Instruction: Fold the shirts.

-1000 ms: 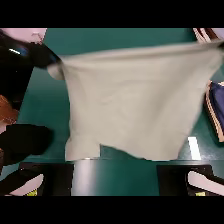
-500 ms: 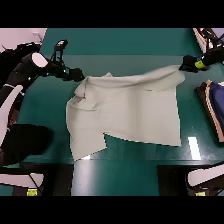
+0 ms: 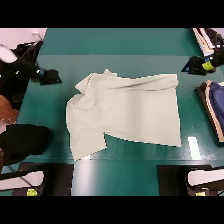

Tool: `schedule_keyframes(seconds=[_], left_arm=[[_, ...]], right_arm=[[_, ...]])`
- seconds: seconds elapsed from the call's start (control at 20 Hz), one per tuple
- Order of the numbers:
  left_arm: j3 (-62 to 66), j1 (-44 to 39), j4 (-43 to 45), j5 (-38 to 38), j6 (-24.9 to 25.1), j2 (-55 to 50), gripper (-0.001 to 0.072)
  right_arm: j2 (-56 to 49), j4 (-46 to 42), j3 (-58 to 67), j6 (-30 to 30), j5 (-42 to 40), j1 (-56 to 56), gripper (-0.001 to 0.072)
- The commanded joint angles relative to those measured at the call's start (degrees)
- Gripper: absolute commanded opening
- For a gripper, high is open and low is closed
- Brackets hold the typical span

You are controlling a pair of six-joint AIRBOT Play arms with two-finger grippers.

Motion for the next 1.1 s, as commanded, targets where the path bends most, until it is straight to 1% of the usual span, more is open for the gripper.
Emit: schedule_keyframes(seconds=[0.0,0.05,0.1,0.15,0.25,0.35,0.55,0.6,0.65,0.7,0.75,0.8,0.85,0.9,0.95,1.0,1.05], left_arm=[[-16.92,2.78,1.05,-0.81,-1.03,10.05,0.0306],[-22.47,2.78,0.39,-0.28,-1.77,12.44,0.0334],[-26.97,2.78,-0.37,0.31,-1.79,13.92,0.0488],[-31.06,2.78,-1.31,0.92,-2.16,14.88,0.0513],[-36.65,2.78,-4.59,2.54,-1.92,15.10,0.0513],[-40.39,2.45,-7.41,5.99,-1.09,15.10,0.0513],[-41.57,-5.05,-7.80,12.96,-1.25,15.10,0.0511],[-41.55,-6.69,-7.80,14.45,-1.33,15.10,0.0425],[-41.55,-7.54,-7.80,15.67,-1.60,15.10,0.0283],[-41.53,-7.50,-7.85,16.57,-2.05,15.10,0.0235],[-41.29,-7.50,-7.37,16.96,-3.10,15.10,0.0234],[-40.72,-7.50,-7.23,16.79,-3.32,15.10,0.0206],[-39.89,-7.50,-7.23,16.17,-2.84,15.10,0.0028],[-38.82,-7.50,-7.28,15.61,-2.75,15.10,0.0025],[-37.79,-7.50,-7.34,14.99,-2.75,15.10,0.0025],[-36.72,-7.50,-7.41,14.36,-2.75,15.10,0.0025],[-35.80,-7.52,-7.48,14.10,-2.73,15.10,0.0025]], right_arm=[[8.70,0.39,-12.72,-1.62,-1.33,-0.70,0.0442],[11.21,0.44,-16.15,-1.62,-2.93,-0.70,0.0441],[13.31,0.44,-18.82,-1.62,-4.35,-0.70,0.0442],[15.47,0.44,-21.33,-1.62,-5.64,-0.70,0.0442],[19.15,0.42,-25.27,-1.60,-7.39,-0.72,0.0441],[22.36,0.37,-28.37,-1.60,-8.15,-0.72,0.0442],[26.53,0.07,-32.63,-1.60,-8.11,-0.85,0.0441],[27.43,0.02,-34.10,-1.57,-7.69,-1.38,0.0441],[28.17,0.00,-35.80,-1.55,-6.54,-2.51,0.0442],[29.05,0.00,-37.81,-1.57,-5.38,-4.20,0.0441],[30.27,-0.09,-40.48,-1.57,-4.17,-6.73,0.0441],[31.30,-0.15,-43.06,-1.57,-2.97,-9.55,0.0441],[32.39,-0.52,-46.21,-1.57,-1.75,-12.98,0.0442],[33.38,-1.64,-49.53,-1.57,-0.42,-16.50,0.0444],[34.12,-2.78,-52.83,-1.60,0.66,-19.63,0.0475],[34.69,-3.32,-56.19,-1.70,1.57,-22.58,0.0555],[35.12,-3.06,-59.82,-2.49,1.70,-25.46,0.0578]])
